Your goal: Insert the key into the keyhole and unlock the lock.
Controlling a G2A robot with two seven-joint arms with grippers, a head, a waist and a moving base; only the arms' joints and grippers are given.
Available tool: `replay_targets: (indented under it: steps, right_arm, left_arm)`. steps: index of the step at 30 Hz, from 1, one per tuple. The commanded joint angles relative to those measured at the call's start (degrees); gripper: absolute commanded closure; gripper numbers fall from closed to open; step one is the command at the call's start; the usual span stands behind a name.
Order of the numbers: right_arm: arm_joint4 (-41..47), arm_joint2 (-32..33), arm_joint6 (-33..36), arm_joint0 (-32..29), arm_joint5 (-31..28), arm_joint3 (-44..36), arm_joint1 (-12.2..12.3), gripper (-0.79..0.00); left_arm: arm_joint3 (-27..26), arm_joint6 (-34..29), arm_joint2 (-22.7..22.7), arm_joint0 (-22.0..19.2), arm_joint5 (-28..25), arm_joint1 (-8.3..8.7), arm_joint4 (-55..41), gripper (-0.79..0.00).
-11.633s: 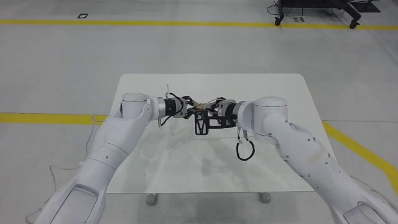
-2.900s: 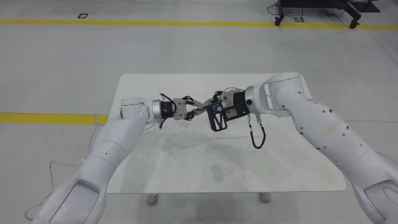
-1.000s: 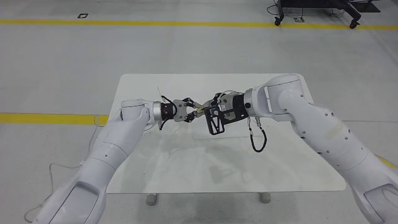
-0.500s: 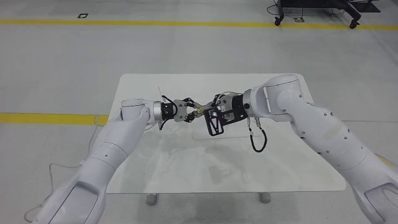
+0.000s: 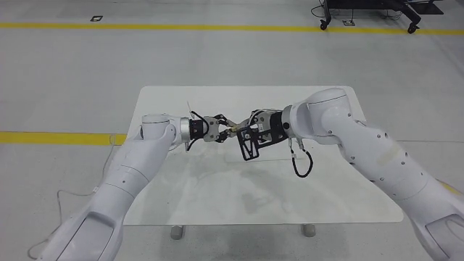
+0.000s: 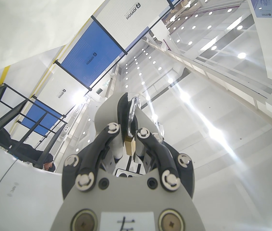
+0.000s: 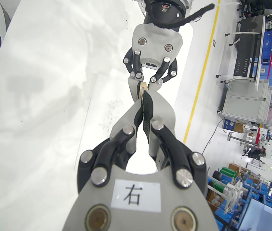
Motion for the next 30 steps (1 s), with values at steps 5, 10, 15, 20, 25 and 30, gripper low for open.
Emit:
replay_targets:
  steps: [5,10,15,20,25,30]
  right_arm:
    - [0.3,-0.1,2.3,-0.3,0.2,-0.5,-0.1,0.0]
    - [0.5,-0.4,3.6,-0.3,0.4,-0.4,-0.3,0.0]
    - [0.2,-0.4,5.2,-0.4,1.1,-0.9,-0.5,0.0]
    - [0.4,-0.5,6.4,-0.5,1.3,-1.1,-0.6,0.0]
    - [1.4,-0.4,7.2,-0.6,1.7,-1.0,-0.8,-0.271]
    - [1.9,0.1,7.2,-0.9,1.8,-1.0,-0.8,-0.289]
  left_arm:
    - [-1.0,0.6,-0.2,0.4,0.3,0.11,-0.1,0.0]
    - [-1.4,0.6,-0.3,0.7,0.8,0.2,-0.3,0.0]
    - [-1.8,1.3,-0.4,0.9,1.4,0.28,-0.3,0.0]
    - [-2.1,1.9,-0.6,1.0,1.3,0.31,-0.4,0.0]
    - [-2.2,2.3,-0.7,1.1,1.5,0.33,-0.8,0.0]
    - [-2.1,2.7,-0.9,1.2,1.6,0.33,-1.2,0.0]
